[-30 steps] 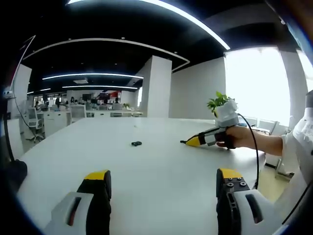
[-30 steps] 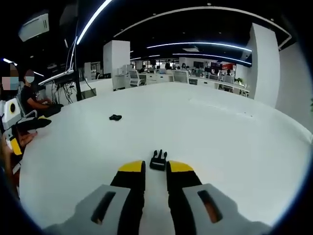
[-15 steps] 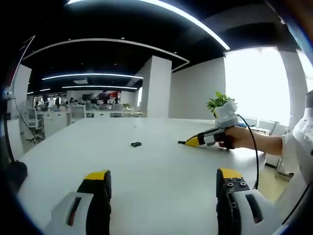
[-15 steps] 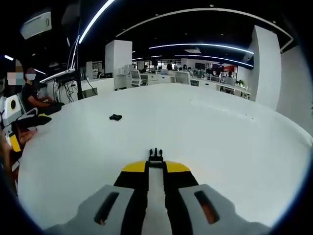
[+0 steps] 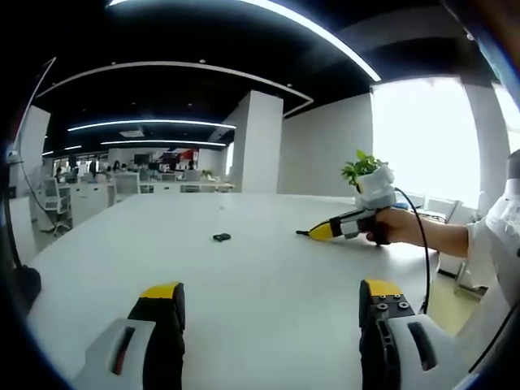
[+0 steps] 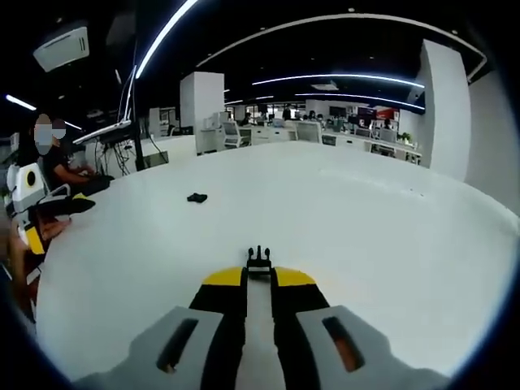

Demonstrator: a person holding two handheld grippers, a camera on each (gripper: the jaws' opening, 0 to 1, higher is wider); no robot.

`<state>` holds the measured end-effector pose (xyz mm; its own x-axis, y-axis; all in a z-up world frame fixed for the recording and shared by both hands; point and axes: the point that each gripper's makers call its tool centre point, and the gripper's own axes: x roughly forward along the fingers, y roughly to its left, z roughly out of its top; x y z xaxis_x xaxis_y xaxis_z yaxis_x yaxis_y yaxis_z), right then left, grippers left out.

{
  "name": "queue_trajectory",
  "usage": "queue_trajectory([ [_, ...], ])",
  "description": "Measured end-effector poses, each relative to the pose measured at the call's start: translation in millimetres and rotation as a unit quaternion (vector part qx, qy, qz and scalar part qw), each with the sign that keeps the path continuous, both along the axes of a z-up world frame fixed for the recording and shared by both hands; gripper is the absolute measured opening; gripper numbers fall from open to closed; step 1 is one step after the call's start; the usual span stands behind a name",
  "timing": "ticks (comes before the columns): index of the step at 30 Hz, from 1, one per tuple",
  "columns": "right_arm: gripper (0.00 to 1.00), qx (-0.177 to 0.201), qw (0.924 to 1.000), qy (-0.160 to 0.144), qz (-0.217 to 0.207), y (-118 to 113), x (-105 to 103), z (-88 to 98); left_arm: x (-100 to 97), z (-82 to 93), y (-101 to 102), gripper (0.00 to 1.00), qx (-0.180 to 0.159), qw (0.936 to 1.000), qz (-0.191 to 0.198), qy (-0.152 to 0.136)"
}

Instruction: Snap the two parts of the plastic buckle together until the buckle closes and remains connected.

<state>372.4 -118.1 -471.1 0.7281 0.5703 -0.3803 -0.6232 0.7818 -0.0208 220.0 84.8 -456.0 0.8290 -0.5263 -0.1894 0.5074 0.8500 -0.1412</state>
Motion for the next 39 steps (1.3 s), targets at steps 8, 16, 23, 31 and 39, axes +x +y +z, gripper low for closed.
queue_trajectory([
  [8, 0.1, 0.015, 0.9997, 0.007, 0.015, -3.4, -4.1, 1.1, 3.3, -1.9, -3.7, 0.9, -0.004, 1.0, -0.006, 0.004],
  [16, 0.1, 0.022, 0.9994, 0.008, 0.024, -7.8, -7.6, 5.3, 15.9, -2.6, -4.0, 0.89, 0.028, 0.9996, -0.008, 0.001],
  [23, 0.1, 0.017, 0.9995, 0.004, 0.026, -10.8, -7.8, 7.7, 28.2, 5.8, -4.5, 0.89, 0.049, 0.9985, -0.023, -0.007],
  [31, 0.1, 0.019, 0.9993, 0.006, 0.032, -9.6, -8.5, 7.5, 38.8, 16.8, -3.2, 0.89, 0.061, 0.9972, -0.038, -0.021],
  [39, 0.1, 0.024, 0.9986, 0.005, 0.047, -2.5, -6.2, 9.8, 49.2, 20.9, 3.0, 0.89, 0.055, 0.9973, -0.044, -0.016],
])
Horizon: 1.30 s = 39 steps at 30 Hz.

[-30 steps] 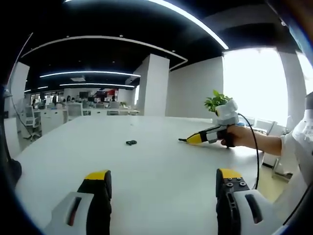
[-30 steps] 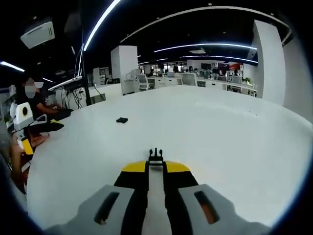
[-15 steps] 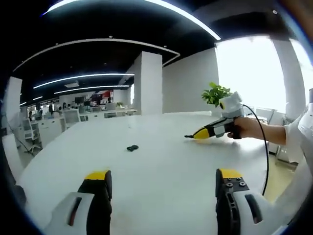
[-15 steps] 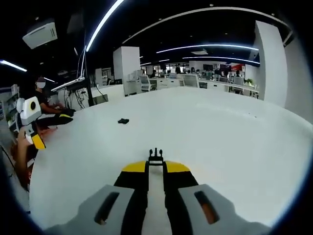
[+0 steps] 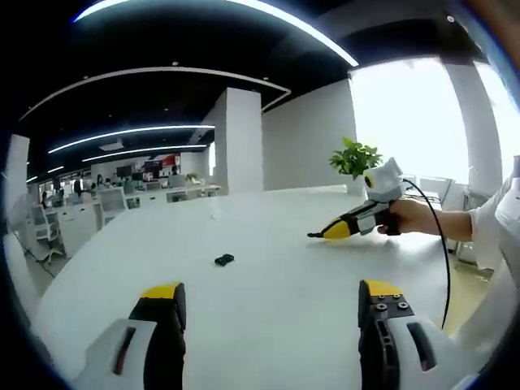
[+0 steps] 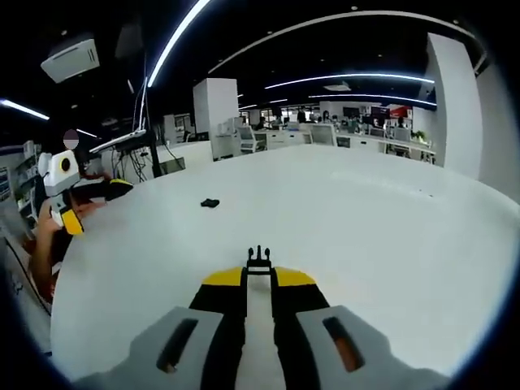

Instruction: Snap the two parts of the plastic buckle together until the buckle closes and remains connected.

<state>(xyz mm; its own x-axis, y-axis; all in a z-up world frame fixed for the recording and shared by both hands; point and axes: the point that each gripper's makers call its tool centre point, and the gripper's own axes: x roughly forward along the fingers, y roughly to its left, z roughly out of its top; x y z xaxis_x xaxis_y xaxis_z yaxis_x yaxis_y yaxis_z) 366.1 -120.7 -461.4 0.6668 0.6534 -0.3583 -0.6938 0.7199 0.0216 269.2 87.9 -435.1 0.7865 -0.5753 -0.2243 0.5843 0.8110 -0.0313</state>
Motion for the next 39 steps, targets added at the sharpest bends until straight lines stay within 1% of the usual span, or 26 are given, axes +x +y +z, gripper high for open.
queue_trajectory([
  [4, 0.1, -0.001, 0.9999, -0.001, 0.01, 3.5, -1.4, 2.2, 11.8, 1.2, 5.2, 0.89, 0.001, 1.0, -0.001, 0.004],
  [8, 0.1, -0.003, 0.9998, -0.001, 0.02, 6.5, -4.0, 1.9, 23.2, 2.8, 5.5, 0.89, -0.02, 0.9995, -0.02, 0.015],
  [11, 0.1, -0.004, 0.9994, 0.001, 0.034, 9.7, -7.2, 1.5, 35.2, 1.5, 8.5, 0.89, -0.029, 0.999, -0.023, 0.022],
  [13, 0.1, -0.003, 0.9985, -0.001, 0.055, 13.3, -11.0, 2.7, 45.2, 2.4, 8.5, 0.87, -0.027, 0.9986, -0.041, 0.017],
  [18, 0.1, 0.018, 0.998, -0.003, 0.061, 10.9, -11.4, 9.0, 71.8, 7.2, 11.1, 0.87, -0.038, 0.9979, -0.052, 0.009],
  [19, 0.1, 0.007, 0.9974, -0.015, 0.07, 10.6, -12.5, 10.0, 74.4, 7.6, 9.8, 0.86, -0.036, 0.9975, -0.061, 0.006],
  [22, 0.1, -0.002, 0.9977, -0.019, 0.065, 7.4, -12.4, 8.3, 82.6, 9.9, 8.3, 0.86, -0.041, 0.9968, -0.068, 0.001],
  [26, 0.1, 0.008, 0.9977, -0.01, 0.067, 6.3, -13.0, 5.8, 90.2, 12.0, 7.2, 0.86, -0.052, 0.9962, -0.069, 0.004],
  [29, 0.1, 0.005, 0.9977, -0.011, 0.067, 5.8, -13.2, 5.5, 95.3, 11.0, 7.9, 0.86, -0.046, 0.9967, -0.067, 0.005],
  [32, 0.1, 0.005, 0.9977, -0.012, 0.066, 5.5, -12.9, 6.0, 105.2, 9.7, 8.6, 0.86, -0.041, 0.9972, -0.063, 0.004],
  [36, 0.1, 0.002, 0.9978, -0.012, 0.066, 4.7, -12.9, 5.0, 115.1, 3.6, 4.6, 0.87, -0.027, 0.9971, -0.07, 0.011],
  [39, 0.1, 0.002, 0.9979, -0.009, 0.064, 3.5, -12.0, 3.4, 120.8, 2.8, 1.7, 0.89, -0.033, 0.9965, -0.076, 0.015],
])
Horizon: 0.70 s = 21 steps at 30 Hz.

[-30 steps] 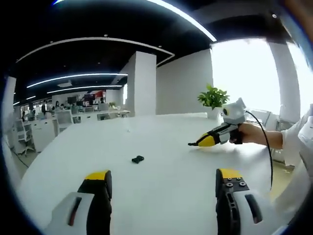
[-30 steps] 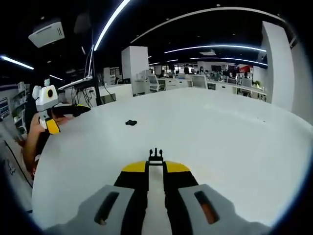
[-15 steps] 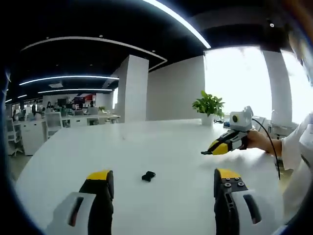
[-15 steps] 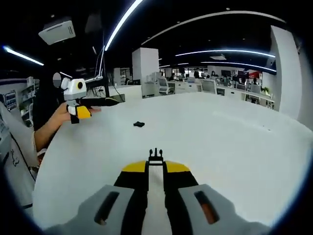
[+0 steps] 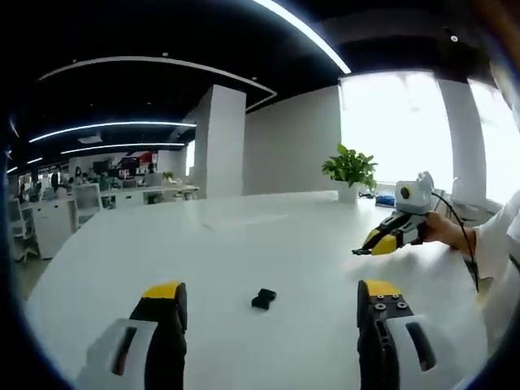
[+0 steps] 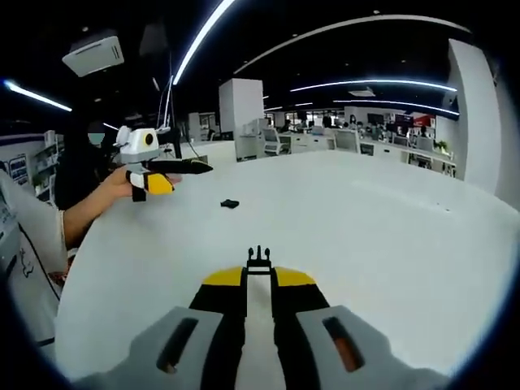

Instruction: Snap the two parts of the plastic buckle together until the buckle closes and remains connected.

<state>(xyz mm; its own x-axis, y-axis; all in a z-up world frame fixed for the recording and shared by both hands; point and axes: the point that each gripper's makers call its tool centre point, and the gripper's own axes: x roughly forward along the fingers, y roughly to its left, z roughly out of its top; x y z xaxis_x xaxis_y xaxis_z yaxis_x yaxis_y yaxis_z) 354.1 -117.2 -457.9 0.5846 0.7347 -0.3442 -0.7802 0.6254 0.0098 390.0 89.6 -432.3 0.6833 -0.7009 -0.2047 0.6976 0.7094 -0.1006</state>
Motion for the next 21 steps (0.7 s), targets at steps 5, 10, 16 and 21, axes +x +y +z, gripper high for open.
queue_trajectory([
  [5, 0.1, 0.001, 1.0, 0.004, -0.002, -2.0, 2.6, -1.7, 5.9, 0.8, -3.9, 0.89, 0.021, 0.9995, -0.015, -0.016],
  [10, 0.1, 0.003, 1.0, 0.007, 0.0, -1.4, 2.2, -2.6, 11.4, -2.8, -6.1, 0.92, 0.039, 0.9987, -0.024, -0.022],
  [16, 0.1, 0.006, 1.0, 0.007, -0.001, -3.7, 3.2, -1.1, 15.0, -4.0, -6.9, 0.93, 0.033, 0.9987, -0.03, -0.025],
  [21, 0.1, 0.007, 0.9999, 0.011, 0.0, -3.5, 3.0, -3.2, 20.1, -14.3, -4.9, 0.93, 0.072, 0.9966, -0.034, -0.02],
])
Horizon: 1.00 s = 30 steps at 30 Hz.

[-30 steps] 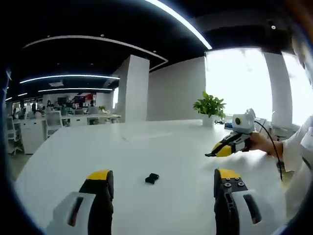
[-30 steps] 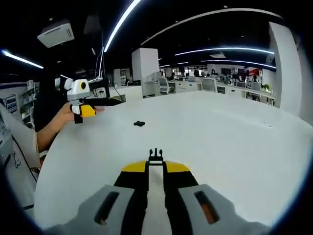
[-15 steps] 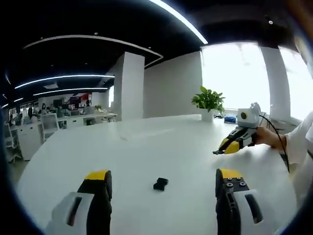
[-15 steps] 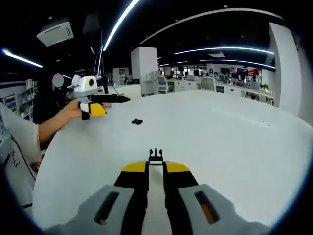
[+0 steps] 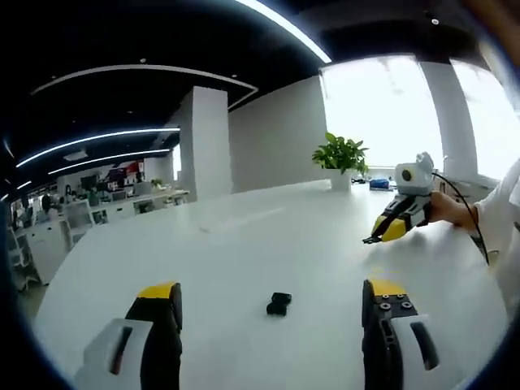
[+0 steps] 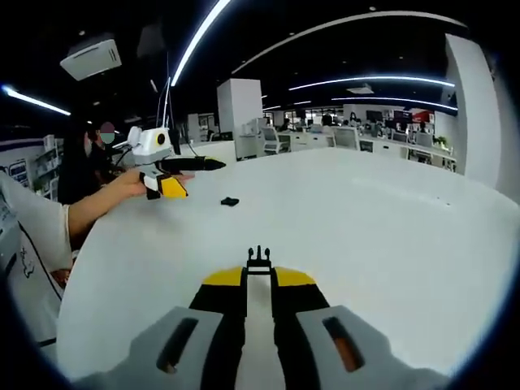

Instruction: Snap the two parts of the plastic buckle together until the buckle closes and remains connected.

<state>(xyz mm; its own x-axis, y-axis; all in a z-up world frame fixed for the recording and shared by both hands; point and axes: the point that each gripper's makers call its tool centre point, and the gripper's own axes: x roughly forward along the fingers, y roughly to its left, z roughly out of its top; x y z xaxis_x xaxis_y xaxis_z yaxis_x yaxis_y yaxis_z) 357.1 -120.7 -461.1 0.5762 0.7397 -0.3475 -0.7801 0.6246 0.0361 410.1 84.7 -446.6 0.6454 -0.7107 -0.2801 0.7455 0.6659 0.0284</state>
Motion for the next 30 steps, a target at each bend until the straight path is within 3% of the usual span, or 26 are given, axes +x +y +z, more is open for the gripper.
queue_trajectory([
  [8, 0.1, 0.0, 1.0, 0.006, -0.003, -1.4, 1.5, -2.9, 5.9, -12.6, -4.9, 0.94, 0.044, 0.9989, -0.013, -0.004],
  [10, 0.1, -0.001, 1.0, 0.007, -0.005, -2.2, 2.0, -3.7, 7.2, -15.1, -5.3, 0.94, 0.046, 0.9988, -0.016, 0.0],
  [16, 0.1, 0.016, 0.9997, 0.018, 0.004, 1.8, -1.3, -3.5, 7.2, -12.3, -9.6, 0.94, 0.006, 0.9994, -0.027, 0.019],
  [20, 0.1, 0.02, 0.9996, 0.021, 0.004, 2.3, -3.3, -3.4, 12.2, -14.9, -6.6, 0.92, 0.02, 0.9993, -0.021, 0.022],
  [25, 0.1, 0.022, 0.9995, 0.021, -0.001, -0.5, -2.5, -2.3, 6.1, -22.7, -12.8, 0.92, 0.032, 0.996, -0.068, 0.049],
  [30, 0.1, 0.026, 0.9994, 0.024, -0.005, -2.2, -2.3, -2.5, 11.5, -30.0, -13.9, 0.89, 0.057, 0.9951, -0.066, 0.047],
])
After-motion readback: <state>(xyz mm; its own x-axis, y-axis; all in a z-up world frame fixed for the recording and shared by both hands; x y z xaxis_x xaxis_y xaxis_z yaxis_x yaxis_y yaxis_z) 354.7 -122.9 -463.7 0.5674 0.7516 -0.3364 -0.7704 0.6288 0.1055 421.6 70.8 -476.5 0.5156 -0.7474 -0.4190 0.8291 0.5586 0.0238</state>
